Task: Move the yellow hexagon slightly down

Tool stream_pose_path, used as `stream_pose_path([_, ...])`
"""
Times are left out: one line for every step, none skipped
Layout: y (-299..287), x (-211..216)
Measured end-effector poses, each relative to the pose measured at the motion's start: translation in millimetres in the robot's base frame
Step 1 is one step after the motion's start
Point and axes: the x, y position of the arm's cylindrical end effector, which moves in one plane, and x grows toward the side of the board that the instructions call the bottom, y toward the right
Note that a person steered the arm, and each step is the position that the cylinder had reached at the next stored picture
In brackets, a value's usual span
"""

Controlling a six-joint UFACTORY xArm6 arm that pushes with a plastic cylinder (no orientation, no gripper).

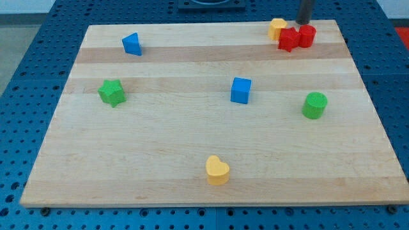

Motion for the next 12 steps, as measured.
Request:
stream_pose_path([-1, 2])
stream_pose_path([-15, 16])
stream_pose_path([-17, 17])
stream_pose_path([-31, 17])
stream_pose_path([-63, 17])
stream_pose_path([-89, 22])
stream_pose_path([-103, 22])
stream_pose_path([-108, 34])
stream_pose_path([-107, 46])
stream_pose_path([-111, 46])
stream_pose_path([-123, 63])
stream_pose_path([-133, 82])
